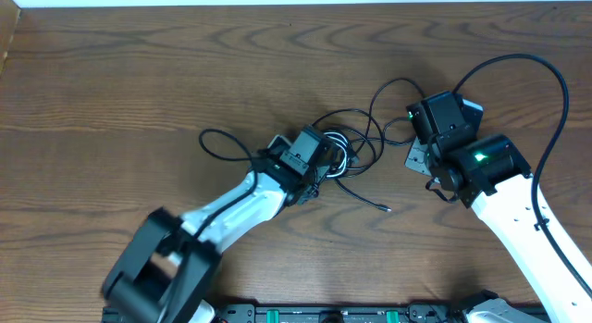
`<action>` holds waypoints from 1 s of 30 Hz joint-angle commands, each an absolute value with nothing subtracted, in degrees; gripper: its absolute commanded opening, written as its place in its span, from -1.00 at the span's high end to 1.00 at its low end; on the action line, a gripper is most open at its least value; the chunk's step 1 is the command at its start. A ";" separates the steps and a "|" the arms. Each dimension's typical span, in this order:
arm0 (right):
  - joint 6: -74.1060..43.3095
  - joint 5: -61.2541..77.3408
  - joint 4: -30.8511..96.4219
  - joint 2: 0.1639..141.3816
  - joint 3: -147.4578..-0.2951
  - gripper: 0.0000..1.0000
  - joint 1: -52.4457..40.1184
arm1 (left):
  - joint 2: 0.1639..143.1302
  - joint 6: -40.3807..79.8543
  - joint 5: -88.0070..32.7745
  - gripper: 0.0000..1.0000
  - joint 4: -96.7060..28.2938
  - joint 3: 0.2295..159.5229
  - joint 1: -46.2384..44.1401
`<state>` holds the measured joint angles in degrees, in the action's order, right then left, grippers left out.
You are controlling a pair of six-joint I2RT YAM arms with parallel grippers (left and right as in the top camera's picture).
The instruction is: Untangle cables
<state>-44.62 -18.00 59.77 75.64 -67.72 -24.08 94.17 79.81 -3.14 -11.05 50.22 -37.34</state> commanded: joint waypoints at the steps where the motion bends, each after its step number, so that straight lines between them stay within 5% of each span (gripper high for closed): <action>1: -44.95 -17.58 58.17 75.26 -67.70 -0.02 -23.92 | 85.47 68.34 -3.40 0.85 -10.98 50.87 -37.26; 5: -44.93 -13.30 55.24 77.89 -67.70 -0.04 -24.10 | 76.40 58.02 -3.40 0.85 -11.90 50.87 -37.26; 24: -28.16 17.50 40.80 104.42 -67.70 -0.19 -25.56 | 68.29 51.03 -9.91 0.85 -12.43 50.87 -37.32; 30: -28.25 8.95 39.99 110.85 -67.70 0.18 -27.31 | 65.04 46.39 -9.89 0.85 -11.81 50.87 -37.32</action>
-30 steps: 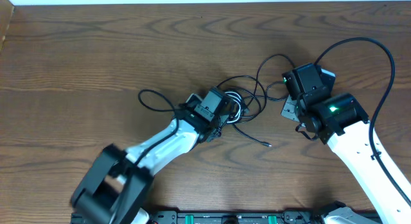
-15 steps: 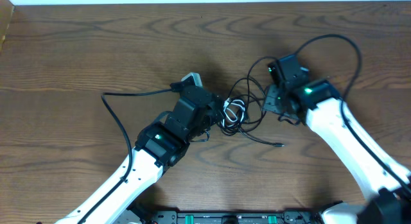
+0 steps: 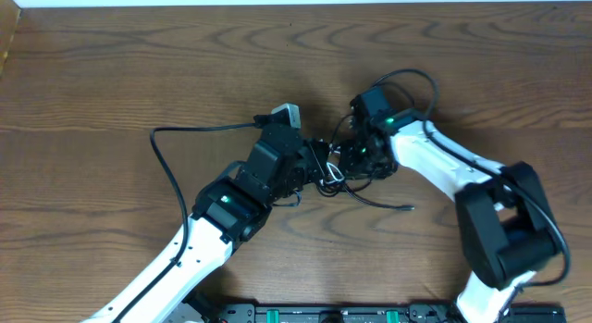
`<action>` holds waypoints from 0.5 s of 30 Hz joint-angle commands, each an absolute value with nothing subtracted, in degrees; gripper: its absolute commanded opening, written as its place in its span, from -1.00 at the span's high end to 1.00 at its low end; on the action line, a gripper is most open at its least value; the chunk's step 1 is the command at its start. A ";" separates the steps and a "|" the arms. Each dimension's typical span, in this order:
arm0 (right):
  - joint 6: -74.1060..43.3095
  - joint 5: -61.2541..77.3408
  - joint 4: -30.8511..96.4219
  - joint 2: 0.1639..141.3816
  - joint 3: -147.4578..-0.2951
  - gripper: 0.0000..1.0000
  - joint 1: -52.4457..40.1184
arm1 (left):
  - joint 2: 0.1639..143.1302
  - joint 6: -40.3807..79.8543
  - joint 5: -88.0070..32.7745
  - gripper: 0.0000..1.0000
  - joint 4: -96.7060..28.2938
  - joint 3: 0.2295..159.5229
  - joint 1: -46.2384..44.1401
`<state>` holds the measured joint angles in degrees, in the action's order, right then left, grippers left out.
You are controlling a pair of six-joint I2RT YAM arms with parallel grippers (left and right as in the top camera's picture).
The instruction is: Untangle cables
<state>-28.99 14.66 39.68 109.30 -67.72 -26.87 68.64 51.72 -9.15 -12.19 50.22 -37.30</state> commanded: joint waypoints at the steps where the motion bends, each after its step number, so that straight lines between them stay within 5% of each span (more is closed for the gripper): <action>1: -28.32 5.23 40.71 111.02 -67.70 0.21 -27.03 | 63.40 43.13 -9.85 0.85 -12.23 50.87 -37.32; 15: -28.58 -8.27 46.54 110.45 -68.75 0.17 -14.28 | 50.43 37.76 7.64 0.85 -32.23 50.87 -28.12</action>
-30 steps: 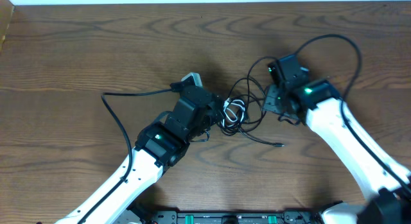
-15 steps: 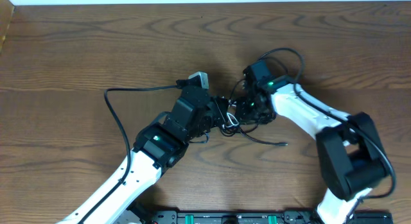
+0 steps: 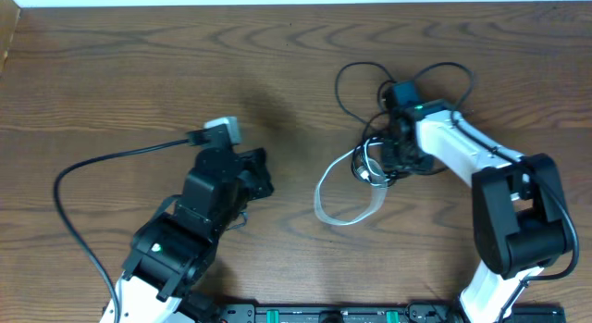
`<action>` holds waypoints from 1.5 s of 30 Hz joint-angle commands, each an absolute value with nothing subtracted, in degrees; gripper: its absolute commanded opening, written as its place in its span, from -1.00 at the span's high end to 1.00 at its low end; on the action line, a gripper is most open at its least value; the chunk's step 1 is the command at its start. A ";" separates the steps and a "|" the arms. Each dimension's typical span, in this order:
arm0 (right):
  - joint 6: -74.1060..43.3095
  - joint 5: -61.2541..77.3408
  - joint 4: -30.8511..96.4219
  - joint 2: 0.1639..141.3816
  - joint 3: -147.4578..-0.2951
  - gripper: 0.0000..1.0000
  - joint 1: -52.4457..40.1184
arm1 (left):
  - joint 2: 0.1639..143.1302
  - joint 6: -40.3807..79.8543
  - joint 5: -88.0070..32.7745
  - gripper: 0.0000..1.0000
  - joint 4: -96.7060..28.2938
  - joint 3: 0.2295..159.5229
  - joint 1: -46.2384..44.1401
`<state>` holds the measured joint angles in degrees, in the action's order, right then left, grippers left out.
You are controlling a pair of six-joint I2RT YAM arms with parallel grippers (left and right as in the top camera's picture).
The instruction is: Untangle cables
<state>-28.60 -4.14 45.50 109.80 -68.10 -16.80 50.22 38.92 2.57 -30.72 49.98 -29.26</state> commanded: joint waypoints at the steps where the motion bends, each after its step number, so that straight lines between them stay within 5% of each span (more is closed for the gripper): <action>1: -28.53 -8.29 47.24 110.34 -69.25 0.17 -13.50 | 50.78 37.78 8.62 0.85 -32.86 50.87 -27.90; 9: -15.44 9.21 47.92 109.91 -72.34 0.13 -11.75 | 54.61 41.89 9.39 0.79 -33.41 50.87 -27.90; 20: -14.11 10.52 48.40 100.44 -74.30 0.00 -11.90 | 60.42 42.11 9.06 0.67 -33.39 50.87 -27.92; 24: -5.41 19.31 45.04 97.06 -74.30 -0.12 -15.16 | 60.45 42.09 9.10 0.67 -33.36 50.87 -27.92; 31: -2.07 15.46 42.63 97.89 -73.30 -0.33 -23.49 | 60.45 42.06 9.74 0.66 -33.43 50.87 -27.92; 45: -35.40 -3.09 55.88 98.30 -72.71 0.10 -22.96 | 60.45 42.09 9.69 0.66 -34.28 50.87 -27.92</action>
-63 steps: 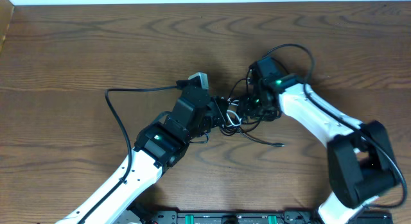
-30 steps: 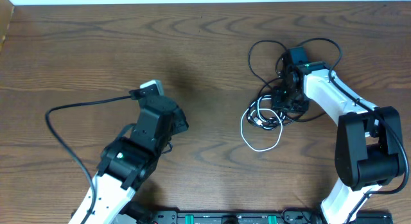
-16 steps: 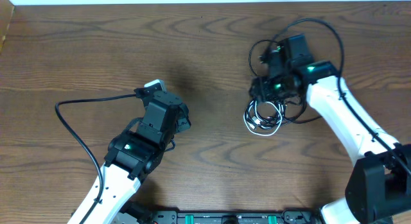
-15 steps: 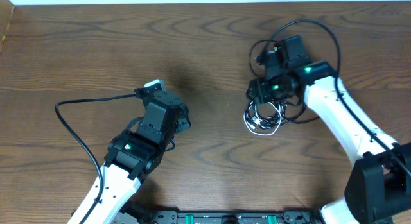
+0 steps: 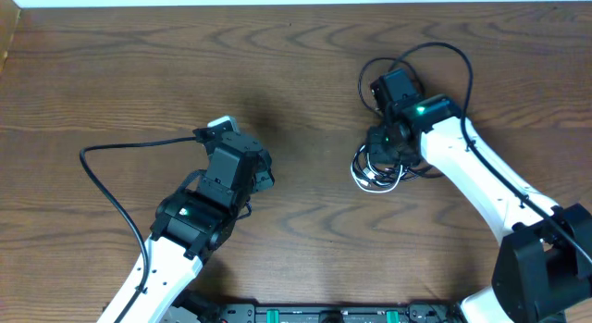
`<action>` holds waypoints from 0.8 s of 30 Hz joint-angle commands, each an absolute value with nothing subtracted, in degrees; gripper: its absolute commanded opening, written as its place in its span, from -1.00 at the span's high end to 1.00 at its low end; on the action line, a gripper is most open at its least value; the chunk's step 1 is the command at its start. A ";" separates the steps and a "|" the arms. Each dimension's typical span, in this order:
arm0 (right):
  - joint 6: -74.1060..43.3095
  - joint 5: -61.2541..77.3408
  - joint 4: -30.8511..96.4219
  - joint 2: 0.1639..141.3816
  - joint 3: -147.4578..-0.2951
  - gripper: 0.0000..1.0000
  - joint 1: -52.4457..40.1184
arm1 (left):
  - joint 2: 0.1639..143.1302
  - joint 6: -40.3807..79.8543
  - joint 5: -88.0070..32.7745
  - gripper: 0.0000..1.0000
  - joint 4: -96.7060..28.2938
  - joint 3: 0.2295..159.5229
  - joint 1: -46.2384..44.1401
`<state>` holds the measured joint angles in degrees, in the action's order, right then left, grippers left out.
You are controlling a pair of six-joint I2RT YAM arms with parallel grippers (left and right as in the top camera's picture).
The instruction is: Untangle cables
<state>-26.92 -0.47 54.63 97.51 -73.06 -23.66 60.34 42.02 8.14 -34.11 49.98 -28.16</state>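
Observation:
The tangled bundle of white and thin black cable [image 5: 373, 173] lies right of the table's middle, its white loops [image 5: 363, 180] sticking out to the left. My right gripper [image 5: 387, 149] is down on the top of the bundle and appears shut on it; its fingertips are hidden under the wrist. More thin black cable loops [image 5: 368, 82] lie behind the right wrist. My left gripper [image 5: 265, 171] is well to the left of the bundle, apart from it, open with nothing between its fingers.
The left arm's own black lead [image 5: 111, 152] arcs over the table at the left. The right arm's lead [image 5: 462, 68] loops above its wrist. A white wall edge bounds the far side of the wooden table [image 5: 305, 230].
The white cable loop that trailed out toward the table's front has drawn back into a tight bunch under the right gripper. The right wrist has turned a little; the left gripper has shifted slightly right.
First the left gripper was at the tangle in the middle while the right one stood off to the right. Then both met at the tangle. After that the left gripper was away, empty, and the tangle was with the right gripper further right, where it still is.

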 commanded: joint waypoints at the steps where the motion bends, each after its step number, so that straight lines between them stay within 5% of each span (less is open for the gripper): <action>1: -36.86 -3.81 56.31 98.30 -71.85 0.09 -22.96 | 60.45 42.09 9.67 0.66 -34.28 50.87 -27.92; 8: -45.36 -6.85 47.55 98.39 -61.56 0.08 -22.70 | 60.47 42.11 9.23 0.57 -34.57 50.87 -27.94; 15: -48.82 -6.98 40.40 98.39 -54.94 0.31 -22.68 | 60.45 42.11 9.23 0.56 -35.83 50.87 -27.94; 19: -48.77 -6.61 39.59 98.39 -54.37 0.98 -22.70 | 60.45 42.09 9.23 0.56 -35.99 50.87 -27.92; 24: -43.09 -2.59 40.45 95.77 -56.38 0.98 -22.70 | 60.45 42.09 9.23 0.54 -36.01 50.87 -27.94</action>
